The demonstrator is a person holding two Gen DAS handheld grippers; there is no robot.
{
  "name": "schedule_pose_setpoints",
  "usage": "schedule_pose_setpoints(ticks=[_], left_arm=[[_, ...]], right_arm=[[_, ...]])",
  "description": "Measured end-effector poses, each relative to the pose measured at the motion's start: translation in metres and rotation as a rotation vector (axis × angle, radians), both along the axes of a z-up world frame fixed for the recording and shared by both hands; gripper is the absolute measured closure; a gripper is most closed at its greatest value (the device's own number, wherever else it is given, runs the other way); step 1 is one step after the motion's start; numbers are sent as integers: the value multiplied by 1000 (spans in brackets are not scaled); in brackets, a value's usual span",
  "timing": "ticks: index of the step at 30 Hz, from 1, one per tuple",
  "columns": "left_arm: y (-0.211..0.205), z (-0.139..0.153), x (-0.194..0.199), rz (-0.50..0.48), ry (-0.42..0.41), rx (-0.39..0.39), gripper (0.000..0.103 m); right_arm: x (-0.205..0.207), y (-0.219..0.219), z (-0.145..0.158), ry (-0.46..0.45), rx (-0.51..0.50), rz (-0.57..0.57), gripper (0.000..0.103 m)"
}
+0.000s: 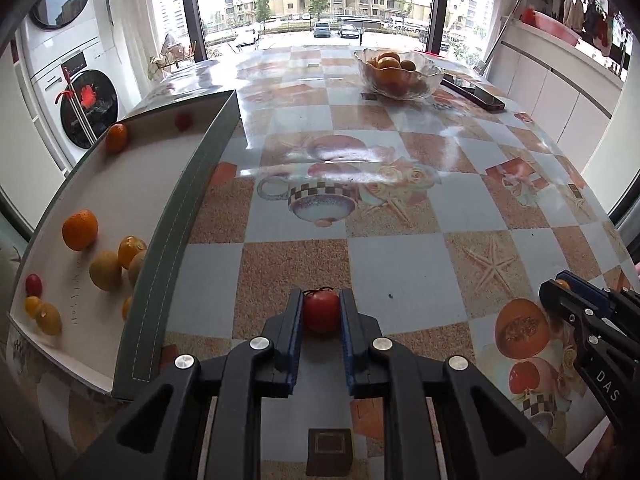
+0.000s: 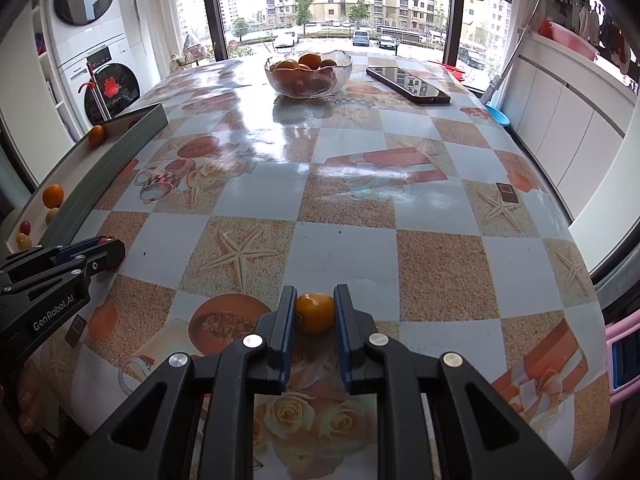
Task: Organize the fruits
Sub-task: 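Carry the tomato and orange over the grey tray with both tools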
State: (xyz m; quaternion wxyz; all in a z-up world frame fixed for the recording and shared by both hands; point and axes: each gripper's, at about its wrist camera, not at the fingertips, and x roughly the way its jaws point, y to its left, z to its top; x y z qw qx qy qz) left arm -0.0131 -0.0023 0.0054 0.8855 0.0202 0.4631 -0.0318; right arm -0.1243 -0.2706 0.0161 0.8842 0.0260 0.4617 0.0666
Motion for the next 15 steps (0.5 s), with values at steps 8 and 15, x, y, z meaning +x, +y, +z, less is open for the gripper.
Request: schedule_pose_setpoints(ticks=[8,15], left_arm=[[1,0,0,0,-1,-2,85],[4,3,2,-15,23,-30,85]], right_arm=[[-2,4,0,-6,-20,2,83],[3,-4,2,33,41,1,83]])
